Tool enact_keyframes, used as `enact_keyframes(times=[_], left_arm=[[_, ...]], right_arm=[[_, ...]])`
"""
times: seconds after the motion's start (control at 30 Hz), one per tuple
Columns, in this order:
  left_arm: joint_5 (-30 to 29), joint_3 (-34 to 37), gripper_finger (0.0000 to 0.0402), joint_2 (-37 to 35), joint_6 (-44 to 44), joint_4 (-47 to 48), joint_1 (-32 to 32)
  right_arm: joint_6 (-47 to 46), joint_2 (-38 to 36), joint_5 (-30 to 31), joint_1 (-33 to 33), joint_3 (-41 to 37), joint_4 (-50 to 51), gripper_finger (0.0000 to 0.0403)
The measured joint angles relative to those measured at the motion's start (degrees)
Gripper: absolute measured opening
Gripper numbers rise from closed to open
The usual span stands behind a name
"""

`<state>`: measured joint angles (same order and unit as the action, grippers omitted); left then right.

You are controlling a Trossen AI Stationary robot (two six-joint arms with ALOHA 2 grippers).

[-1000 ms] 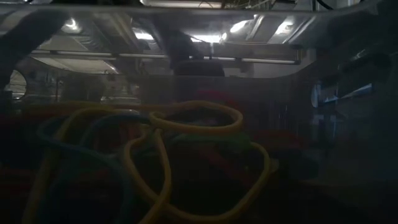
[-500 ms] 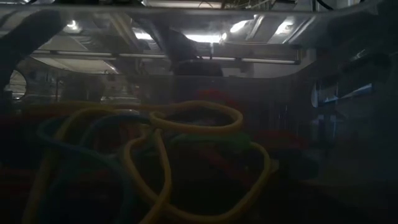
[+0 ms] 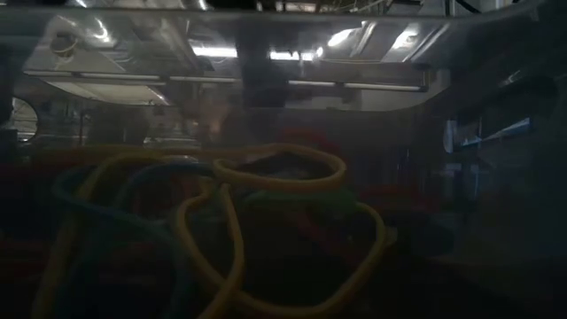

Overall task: Pick and place rubber bands into bin
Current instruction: Put the blue rubber band into the black bin

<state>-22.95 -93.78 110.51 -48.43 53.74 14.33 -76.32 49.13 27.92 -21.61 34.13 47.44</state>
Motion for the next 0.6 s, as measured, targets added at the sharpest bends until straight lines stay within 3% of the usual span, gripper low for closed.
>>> enact_keyframes(times=[0.2,0.37,0.6], left_arm=[[-4.16,-0.04,0.0002,-8.51,-0.42,0.78,-4.97],[-4.25,-0.09,0.0002,-13.24,0.00,1.03,-8.85],[-1.86,-0.13,0.0002,-17.15,7.27,0.89,-15.30]], right_arm=[[0.51,0.01,0.00,-0.01,0.00,-0.01,0.0018],[0.51,0.31,0.00,-0.02,0.00,-0.11,0.0018],[0.53,3.40,-0.71,0.00,0.00,-2.67,0.0018]])
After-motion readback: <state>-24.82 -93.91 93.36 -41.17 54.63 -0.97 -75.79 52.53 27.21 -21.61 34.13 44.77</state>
